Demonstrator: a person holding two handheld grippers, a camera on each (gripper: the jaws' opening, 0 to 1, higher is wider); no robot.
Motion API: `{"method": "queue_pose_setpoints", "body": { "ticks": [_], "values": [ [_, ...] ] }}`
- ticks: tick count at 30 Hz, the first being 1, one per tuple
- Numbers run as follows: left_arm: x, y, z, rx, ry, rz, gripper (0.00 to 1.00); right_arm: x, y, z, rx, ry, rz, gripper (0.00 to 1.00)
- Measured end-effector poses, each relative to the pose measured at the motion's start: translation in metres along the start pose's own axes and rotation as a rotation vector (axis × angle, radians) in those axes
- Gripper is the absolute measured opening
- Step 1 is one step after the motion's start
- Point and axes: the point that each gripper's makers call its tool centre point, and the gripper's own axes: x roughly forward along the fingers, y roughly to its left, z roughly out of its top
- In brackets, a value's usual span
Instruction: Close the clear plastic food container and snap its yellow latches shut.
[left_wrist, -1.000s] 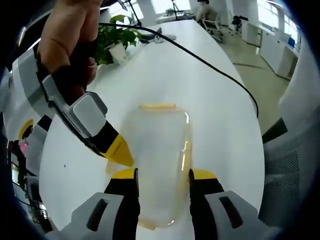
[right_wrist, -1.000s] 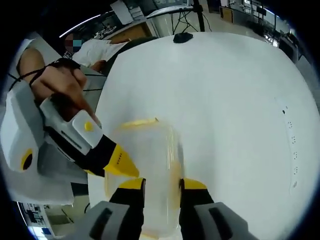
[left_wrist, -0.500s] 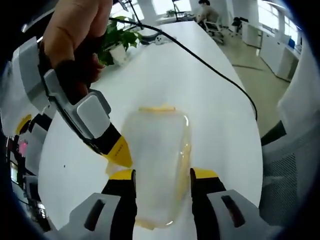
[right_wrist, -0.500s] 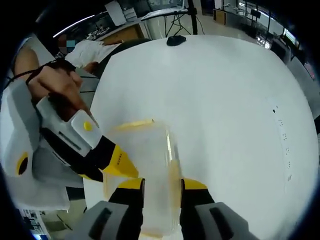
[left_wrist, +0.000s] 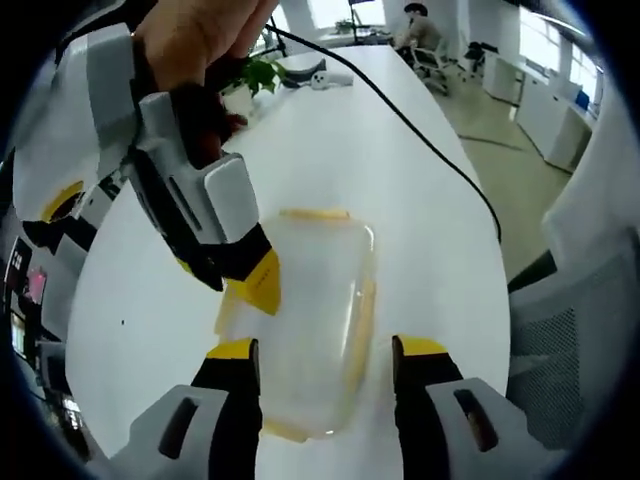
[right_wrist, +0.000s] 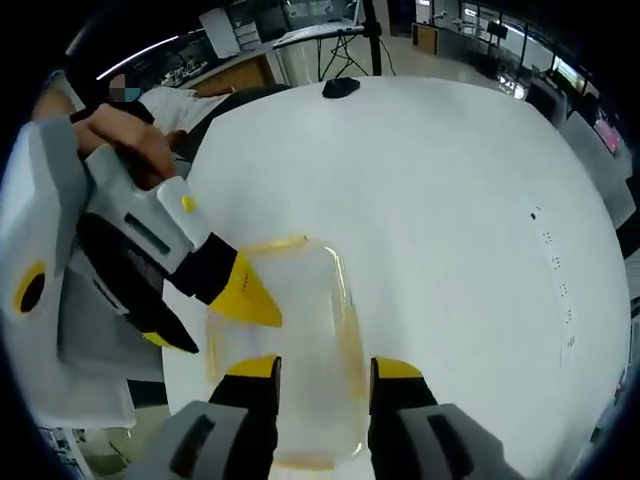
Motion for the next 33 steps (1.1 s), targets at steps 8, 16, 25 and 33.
{"method": "queue_pose_setpoints", "body": {
  "ticks": [8,16,25,33],
  "values": [
    [-0.005,0.003,-0.005,-0.005,0.01,-0.01,0.55,-0.008,0.003,-0.01,0.001,-0.004,-0.026,0.42],
    [-0.009,0.004,-0.006,0.006,-0.002,-0.027,0.63,-0.019,0.007,-0.017,-0.013,-0.007,-0.068,0.47],
    [-0.01,0.009,-0.015,0.004,0.018,-0.034,0.68,-0.019,0.018,-0.029,-0.03,0.004,-0.078,0.51],
    [-0.009,0.017,-0.023,0.017,0.04,-0.026,0.7,-0.018,0.024,-0.036,-0.086,0.033,-0.118,0.54]
  ]
}}
